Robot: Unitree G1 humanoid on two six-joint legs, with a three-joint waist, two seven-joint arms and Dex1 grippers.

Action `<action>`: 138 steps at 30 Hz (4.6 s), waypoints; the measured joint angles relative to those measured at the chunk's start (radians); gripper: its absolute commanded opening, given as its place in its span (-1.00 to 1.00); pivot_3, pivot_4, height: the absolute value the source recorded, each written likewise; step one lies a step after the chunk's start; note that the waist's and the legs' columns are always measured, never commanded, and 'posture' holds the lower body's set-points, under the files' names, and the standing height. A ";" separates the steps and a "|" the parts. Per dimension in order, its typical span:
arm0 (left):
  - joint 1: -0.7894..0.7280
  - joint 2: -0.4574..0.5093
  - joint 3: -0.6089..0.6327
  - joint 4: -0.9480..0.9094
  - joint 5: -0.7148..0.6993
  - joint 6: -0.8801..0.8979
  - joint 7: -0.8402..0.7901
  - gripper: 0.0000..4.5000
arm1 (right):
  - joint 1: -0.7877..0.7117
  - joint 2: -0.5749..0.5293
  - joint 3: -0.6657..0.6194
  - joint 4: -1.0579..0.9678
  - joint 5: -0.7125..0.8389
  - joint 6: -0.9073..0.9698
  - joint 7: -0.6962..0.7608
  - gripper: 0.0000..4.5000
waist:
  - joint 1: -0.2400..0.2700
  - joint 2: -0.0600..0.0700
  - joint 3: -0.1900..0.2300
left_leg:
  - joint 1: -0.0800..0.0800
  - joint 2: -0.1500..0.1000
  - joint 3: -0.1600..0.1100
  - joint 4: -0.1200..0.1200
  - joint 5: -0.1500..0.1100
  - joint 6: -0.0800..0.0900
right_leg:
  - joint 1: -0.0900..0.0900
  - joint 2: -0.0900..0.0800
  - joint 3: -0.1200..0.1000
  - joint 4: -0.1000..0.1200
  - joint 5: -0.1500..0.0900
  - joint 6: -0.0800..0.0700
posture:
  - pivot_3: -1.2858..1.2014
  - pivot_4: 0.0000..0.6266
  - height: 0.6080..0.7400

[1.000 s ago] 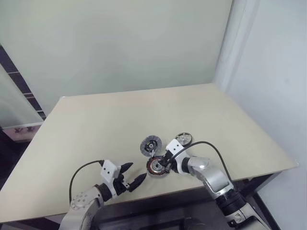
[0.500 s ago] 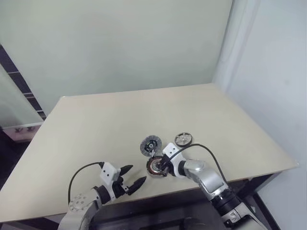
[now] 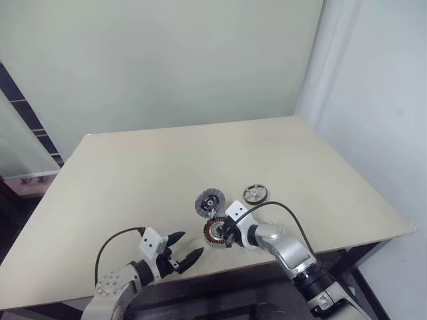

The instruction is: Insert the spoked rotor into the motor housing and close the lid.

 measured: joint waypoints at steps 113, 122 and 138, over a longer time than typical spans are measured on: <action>-0.034 0.000 -0.013 0.006 0.019 -0.018 -0.007 1.00 | -0.028 0.013 -0.098 -0.074 0.049 0.103 -0.031 -0.07 | 0.000 0.000 0.000 | 0.000 0.001 0.000 -0.001 0.000 0.000 | -0.001 0.001 0.000 0.000 0.000 0.000 | 0.03 -1.00 1.00; -0.043 -0.002 -0.014 0.020 0.019 -0.027 -0.010 1.00 | -0.032 0.003 -0.278 -0.156 0.155 0.218 -0.081 0.99 | 0.000 0.000 0.000 | -0.001 0.000 0.000 -0.002 0.000 0.000 | -0.002 0.001 0.000 0.000 0.000 0.000 | 0.03 -1.00 1.00; -0.076 -0.002 -0.021 0.043 0.019 -0.028 -0.019 1.00 | -0.188 0.147 -0.843 0.022 0.468 0.298 -0.399 0.99 | -0.003 0.001 0.000 | -0.002 0.001 0.000 -0.003 0.000 0.000 | -0.002 0.001 0.001 0.000 0.001 0.001 | 0.03 -1.00 1.00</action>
